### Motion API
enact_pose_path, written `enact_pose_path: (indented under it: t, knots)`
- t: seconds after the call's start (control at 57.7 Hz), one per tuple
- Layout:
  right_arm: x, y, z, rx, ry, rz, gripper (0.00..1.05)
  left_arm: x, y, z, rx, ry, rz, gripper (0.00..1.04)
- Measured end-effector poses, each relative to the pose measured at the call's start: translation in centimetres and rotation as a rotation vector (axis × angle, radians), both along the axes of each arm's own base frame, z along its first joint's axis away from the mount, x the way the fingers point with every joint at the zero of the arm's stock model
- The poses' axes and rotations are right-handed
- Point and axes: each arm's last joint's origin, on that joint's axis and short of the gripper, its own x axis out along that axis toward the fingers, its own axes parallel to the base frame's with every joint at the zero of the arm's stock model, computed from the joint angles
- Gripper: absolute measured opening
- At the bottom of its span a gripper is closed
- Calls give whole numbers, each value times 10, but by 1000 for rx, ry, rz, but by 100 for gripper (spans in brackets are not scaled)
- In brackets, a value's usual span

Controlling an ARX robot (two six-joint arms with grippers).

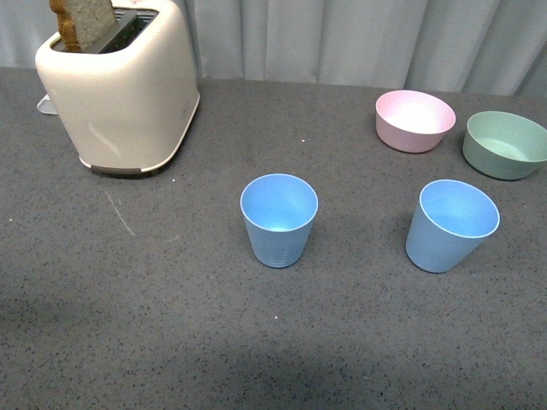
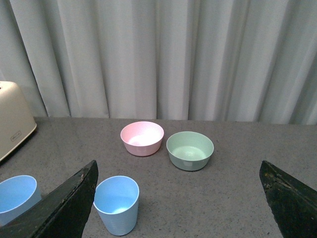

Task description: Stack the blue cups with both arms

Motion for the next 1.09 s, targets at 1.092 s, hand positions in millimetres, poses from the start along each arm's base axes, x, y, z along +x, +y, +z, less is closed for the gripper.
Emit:
enact_pose_path:
  t: [1.092]
  knots:
    - [0,0,0,0,0,0,95,-51,15,11,-1,-37,3,4]
